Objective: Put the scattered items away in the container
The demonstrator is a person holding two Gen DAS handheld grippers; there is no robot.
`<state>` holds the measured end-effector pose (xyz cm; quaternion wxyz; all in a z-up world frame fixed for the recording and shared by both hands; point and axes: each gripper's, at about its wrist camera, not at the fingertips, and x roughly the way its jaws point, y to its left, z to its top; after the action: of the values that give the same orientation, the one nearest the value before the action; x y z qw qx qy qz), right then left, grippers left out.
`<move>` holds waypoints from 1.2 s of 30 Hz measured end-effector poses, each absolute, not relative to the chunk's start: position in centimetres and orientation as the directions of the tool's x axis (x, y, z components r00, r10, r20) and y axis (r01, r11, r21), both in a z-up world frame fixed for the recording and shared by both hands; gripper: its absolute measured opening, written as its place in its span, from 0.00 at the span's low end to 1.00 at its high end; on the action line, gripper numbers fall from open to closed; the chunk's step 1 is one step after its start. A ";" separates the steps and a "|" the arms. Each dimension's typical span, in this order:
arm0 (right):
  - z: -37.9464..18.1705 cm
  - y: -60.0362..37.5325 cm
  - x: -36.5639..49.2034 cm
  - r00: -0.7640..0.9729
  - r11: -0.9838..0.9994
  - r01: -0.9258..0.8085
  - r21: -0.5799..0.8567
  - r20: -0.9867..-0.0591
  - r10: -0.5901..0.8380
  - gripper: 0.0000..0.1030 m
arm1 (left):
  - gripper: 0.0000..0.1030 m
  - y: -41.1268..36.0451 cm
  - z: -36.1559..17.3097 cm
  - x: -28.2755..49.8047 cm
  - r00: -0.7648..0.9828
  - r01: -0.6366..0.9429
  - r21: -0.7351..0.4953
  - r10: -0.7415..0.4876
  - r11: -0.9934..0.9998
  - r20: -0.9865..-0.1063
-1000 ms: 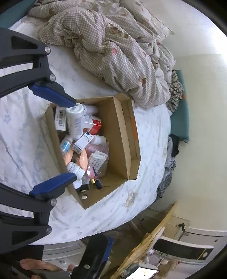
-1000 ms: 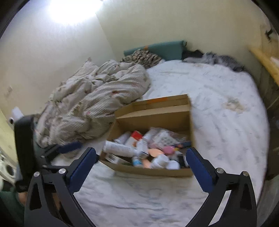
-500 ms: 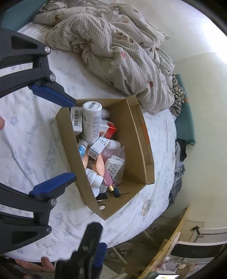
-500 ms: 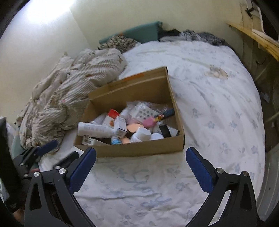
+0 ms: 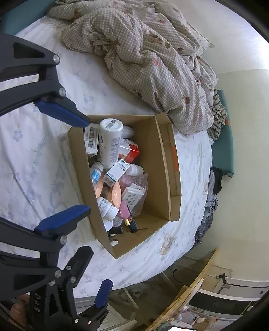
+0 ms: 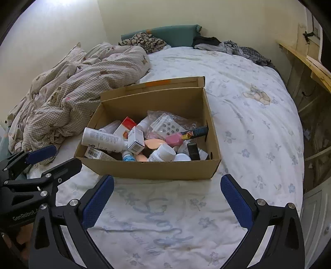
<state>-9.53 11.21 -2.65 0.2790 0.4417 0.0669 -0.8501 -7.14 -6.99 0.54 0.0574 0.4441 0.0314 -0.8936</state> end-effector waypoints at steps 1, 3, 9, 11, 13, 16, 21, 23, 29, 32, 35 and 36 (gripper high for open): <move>-2.7 11.2 -9.6 -0.452 -0.835 0.534 0.134 -0.789 -0.416 1.00 | 0.75 -7.0 0.5 -7.1 -0.598 0.130 -0.004 -0.076 -0.991 -0.798; -2.7 11.2 -9.6 -0.449 -0.835 0.534 0.137 -0.790 -0.417 1.00 | 0.75 -6.9 0.5 -7.2 -0.595 0.130 0.000 -0.078 -0.992 -0.800; -2.7 11.2 -9.5 -0.452 -0.834 0.534 0.136 -0.788 -0.418 1.00 | 0.75 -6.9 0.5 -7.2 -0.593 0.130 0.007 -0.083 -0.991 -0.801; -2.8 11.2 -9.5 -0.452 -0.833 0.536 0.136 -0.787 -0.419 1.00 | 0.75 -6.9 0.5 -7.2 -0.592 0.130 0.008 -0.084 -0.991 -0.802; -2.9 11.2 -9.6 -0.449 -0.833 0.535 0.139 -0.789 -0.419 1.00 | 0.75 -6.9 0.5 -7.2 -0.591 0.131 0.010 -0.086 -0.991 -0.802; -3.0 11.2 -9.6 -0.447 -0.833 0.535 0.136 -0.792 -0.417 1.00 | 0.75 -6.9 0.4 -7.2 -0.589 0.131 0.012 -0.087 -0.991 -0.803; -3.0 11.0 -9.6 -0.446 -0.834 0.536 0.133 -0.793 -0.414 1.00 | 0.75 -6.9 0.4 -7.2 -0.587 0.132 0.015 -0.090 -0.991 -0.805; -3.0 11.0 -9.6 -0.443 -0.833 0.535 0.137 -0.794 -0.415 1.00 | 0.75 -6.9 0.4 -7.2 -0.587 0.132 0.017 -0.092 -0.991 -0.805; -3.0 11.0 -9.7 -0.443 -0.833 0.537 0.136 -0.795 -0.415 1.00 | 0.75 -7.0 0.4 -7.2 -0.589 0.131 0.016 -0.091 -0.991 -0.803; -3.1 11.0 -9.7 -0.441 -0.832 0.538 0.137 -0.795 -0.416 1.00 | 0.75 -7.0 0.4 -7.2 -0.589 0.131 0.018 -0.093 -0.991 -0.803; -3.1 11.0 -9.7 -0.440 -0.832 0.538 0.138 -0.795 -0.416 1.00 | 0.75 -6.9 0.4 -7.2 -0.588 0.130 0.021 -0.094 -0.991 -0.803; -3.1 11.0 -9.7 -0.440 -0.832 0.538 0.138 -0.795 -0.417 1.00 | 0.75 -6.9 0.4 -7.2 -0.588 0.130 0.022 -0.094 -0.991 -0.804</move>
<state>-9.74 11.03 -3.11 0.2820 0.4475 0.0677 -0.8459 -7.23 -6.94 0.36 0.0629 0.4498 0.0196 -0.8907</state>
